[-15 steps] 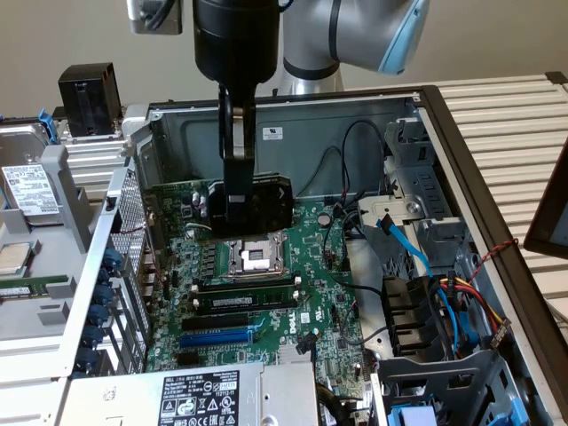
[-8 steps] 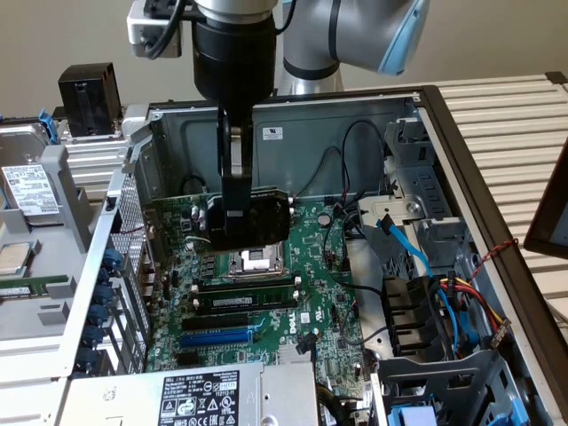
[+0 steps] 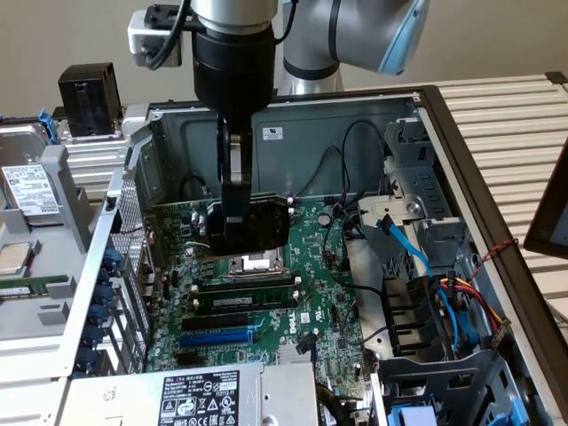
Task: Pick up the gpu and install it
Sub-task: 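Insert the gpu into the slot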
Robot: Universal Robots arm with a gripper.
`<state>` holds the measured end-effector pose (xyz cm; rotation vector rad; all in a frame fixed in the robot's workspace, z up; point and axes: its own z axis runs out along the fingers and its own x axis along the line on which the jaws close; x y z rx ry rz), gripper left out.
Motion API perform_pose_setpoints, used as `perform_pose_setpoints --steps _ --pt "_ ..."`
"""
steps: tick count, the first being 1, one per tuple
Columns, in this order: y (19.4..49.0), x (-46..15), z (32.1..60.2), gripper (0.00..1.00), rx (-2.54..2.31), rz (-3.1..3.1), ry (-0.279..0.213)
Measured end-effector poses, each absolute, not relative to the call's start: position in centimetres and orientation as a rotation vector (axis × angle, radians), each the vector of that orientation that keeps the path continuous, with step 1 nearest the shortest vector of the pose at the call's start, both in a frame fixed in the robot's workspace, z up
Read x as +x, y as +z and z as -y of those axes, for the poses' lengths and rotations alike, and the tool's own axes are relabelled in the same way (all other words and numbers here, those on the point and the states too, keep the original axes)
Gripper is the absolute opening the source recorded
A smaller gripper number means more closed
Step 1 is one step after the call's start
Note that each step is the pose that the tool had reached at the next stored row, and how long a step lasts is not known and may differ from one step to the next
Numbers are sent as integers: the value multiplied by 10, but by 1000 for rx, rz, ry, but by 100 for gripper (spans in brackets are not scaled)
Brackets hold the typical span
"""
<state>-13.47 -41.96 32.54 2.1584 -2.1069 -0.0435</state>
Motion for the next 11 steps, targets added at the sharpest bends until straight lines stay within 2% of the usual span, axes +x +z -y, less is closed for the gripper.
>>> perform_pose_setpoints --steps 11 --pt "324 -136 420 27 2157 2107 -44"
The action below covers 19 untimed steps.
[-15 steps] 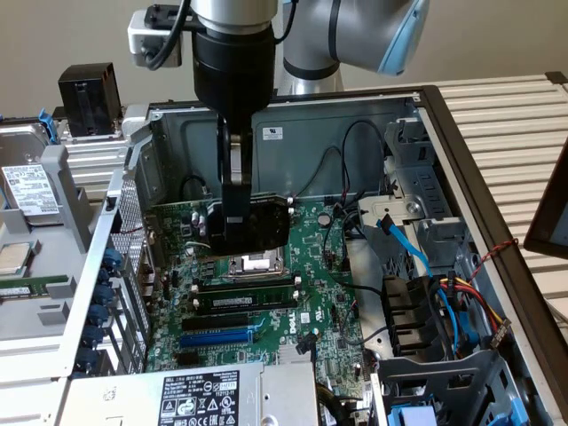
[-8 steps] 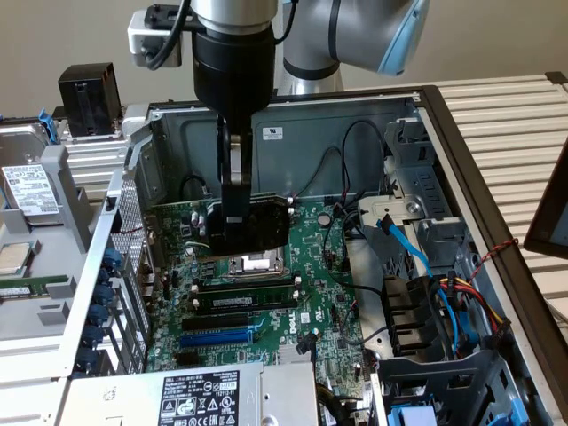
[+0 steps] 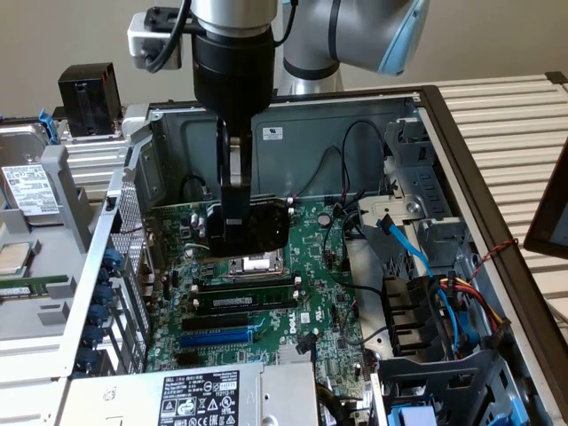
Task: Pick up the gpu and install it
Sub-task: 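Insert the gpu into the slot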
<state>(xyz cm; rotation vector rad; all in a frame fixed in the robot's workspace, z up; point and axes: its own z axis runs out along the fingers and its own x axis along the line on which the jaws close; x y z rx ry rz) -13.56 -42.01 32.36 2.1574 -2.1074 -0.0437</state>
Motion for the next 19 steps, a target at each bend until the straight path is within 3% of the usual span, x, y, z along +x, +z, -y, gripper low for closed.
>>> perform_pose_setpoints --steps 19 --pt "313 -142 432 27 2101 2173 -52"
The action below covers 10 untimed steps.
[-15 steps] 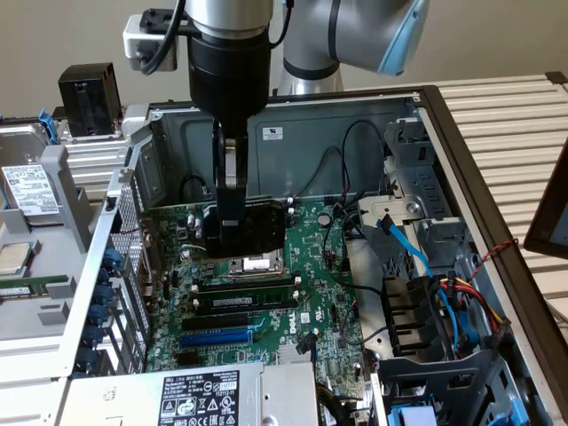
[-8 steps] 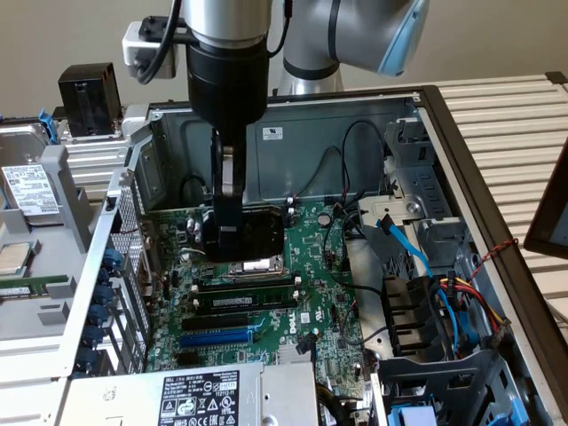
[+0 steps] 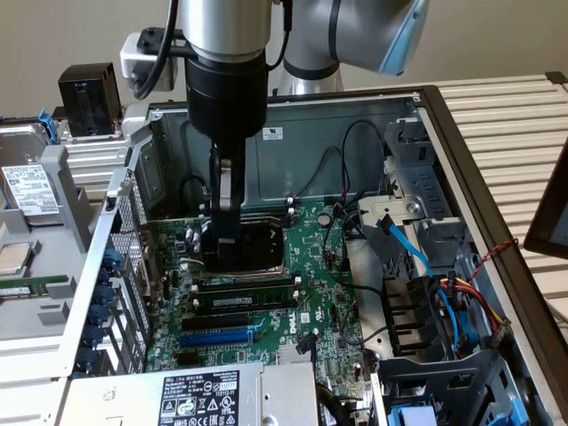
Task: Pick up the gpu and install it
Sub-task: 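Insert the gpu into the slot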
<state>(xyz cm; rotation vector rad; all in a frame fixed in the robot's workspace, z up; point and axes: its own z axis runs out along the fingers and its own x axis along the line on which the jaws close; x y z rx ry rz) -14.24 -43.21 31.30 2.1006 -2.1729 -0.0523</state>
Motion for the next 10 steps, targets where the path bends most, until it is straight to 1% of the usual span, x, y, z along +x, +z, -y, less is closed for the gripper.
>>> perform_pose_setpoints --steps 10 --pt "301 -145 438 27 2087 2187 -54"
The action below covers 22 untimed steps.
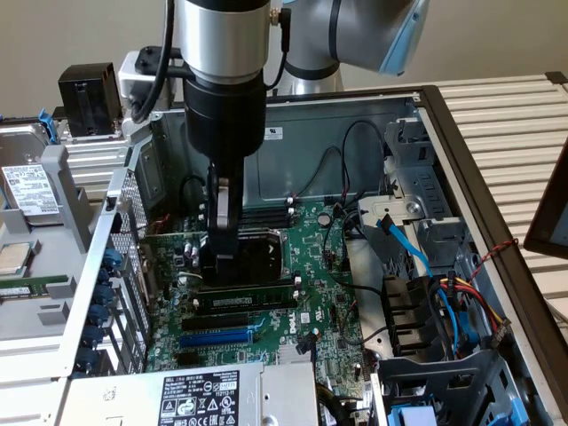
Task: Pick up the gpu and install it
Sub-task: 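Insert the gpu into the slot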
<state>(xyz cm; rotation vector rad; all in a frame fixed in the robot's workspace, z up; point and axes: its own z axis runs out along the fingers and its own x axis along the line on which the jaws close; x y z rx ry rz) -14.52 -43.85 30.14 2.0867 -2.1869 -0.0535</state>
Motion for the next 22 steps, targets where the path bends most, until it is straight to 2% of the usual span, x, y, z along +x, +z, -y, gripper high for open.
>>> perform_pose_setpoints --steps 13,22 --pt "278 -149 448 27 2076 2203 -61" --pt "274 -154 451 27 2080 2211 -70"
